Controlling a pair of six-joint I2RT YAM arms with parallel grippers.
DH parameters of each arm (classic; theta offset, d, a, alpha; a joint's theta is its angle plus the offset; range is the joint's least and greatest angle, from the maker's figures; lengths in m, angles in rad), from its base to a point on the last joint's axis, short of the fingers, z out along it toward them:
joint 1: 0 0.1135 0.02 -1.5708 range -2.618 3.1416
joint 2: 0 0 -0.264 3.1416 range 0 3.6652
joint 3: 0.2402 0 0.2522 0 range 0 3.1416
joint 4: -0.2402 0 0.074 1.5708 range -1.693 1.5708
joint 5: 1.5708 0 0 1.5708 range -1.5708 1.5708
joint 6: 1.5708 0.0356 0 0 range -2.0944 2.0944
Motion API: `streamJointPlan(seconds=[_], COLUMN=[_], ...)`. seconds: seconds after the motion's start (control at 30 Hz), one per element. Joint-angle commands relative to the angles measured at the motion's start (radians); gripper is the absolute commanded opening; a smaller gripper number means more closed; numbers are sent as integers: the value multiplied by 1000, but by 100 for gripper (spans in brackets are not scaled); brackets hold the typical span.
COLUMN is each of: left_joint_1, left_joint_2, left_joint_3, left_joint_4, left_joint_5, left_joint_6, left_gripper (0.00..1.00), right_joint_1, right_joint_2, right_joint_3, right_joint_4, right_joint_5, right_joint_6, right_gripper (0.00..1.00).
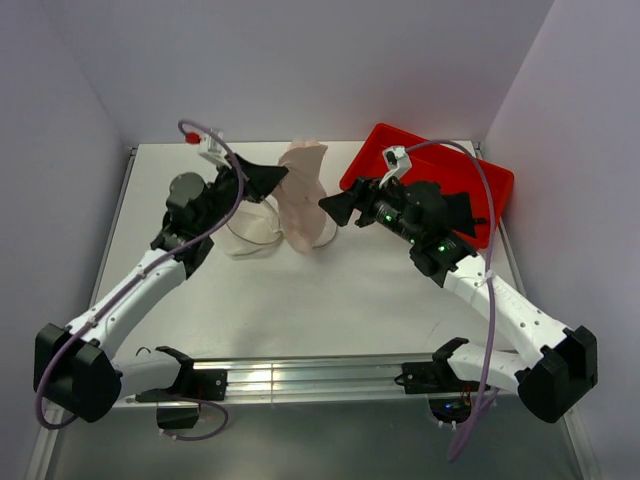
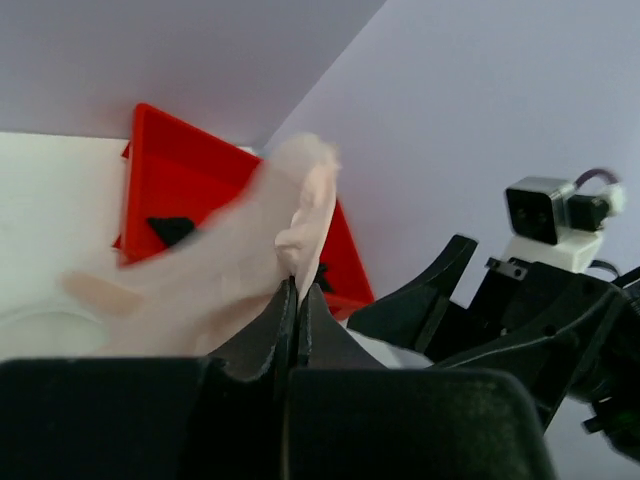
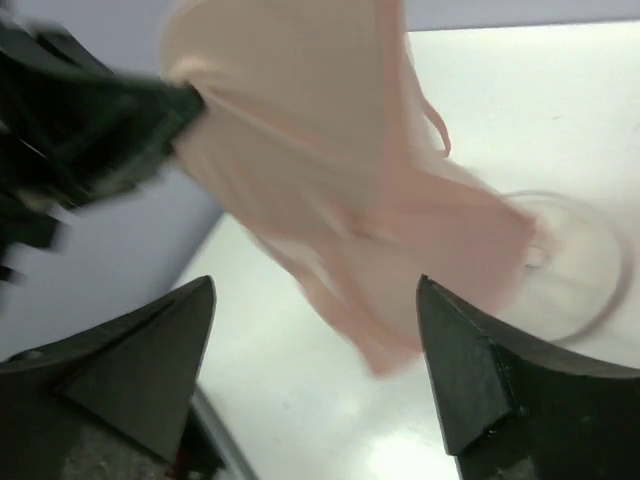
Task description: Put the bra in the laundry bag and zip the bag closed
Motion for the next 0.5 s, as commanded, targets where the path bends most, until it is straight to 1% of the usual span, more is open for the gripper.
streamJointPlan(seconds=[0.0,0.03,0.07,0.1,0.13,0.17,0.23,0.27,0.3,0.37,0.47], left_joint_1=[0,-2,-5,-19,-28,-37,-75,-88,-112,-126,-132], left_joint_2=[-33,-29,-21,-20,-13,-12,-6,3,8,17,20], left_joint_3=[203,239,304,332,381,403,437,472,483,501,498], left_joint_4=[-392,-519,-582,-638,-737,-780,-857,-935,-966,-1029,-1049], left_joint_5=[76,82,90,82,75,55,50,41,30,59,102], left_joint_6=[238,263,289,347,373,398,476,501,545,588,614], left_gripper=[0,0,0,0,0,0,0,0,0,0,0], right_joint_1=[-4,-4,-5,-5,-8,-10,-15,-16,-15,-15,-15], right_joint_2=[-83,-97,-117,-121,-121,-117,-103,-88,-80,-71,-63], right_joint_3=[103,110,116,124,144,155,185,198,213,251,271], right_joint_4=[-223,-225,-228,-231,-236,-240,-242,-249,-255,-259,-228], right_joint_5=[37,22,-5,-36,-97,-138,-205,-243,-271,-309,-355], right_joint_6=[-277,-300,-354,-378,-401,-441,-468,-484,-498,-514,-524], right_gripper=[96,99,100,100,100,100,100,100,100,100,100])
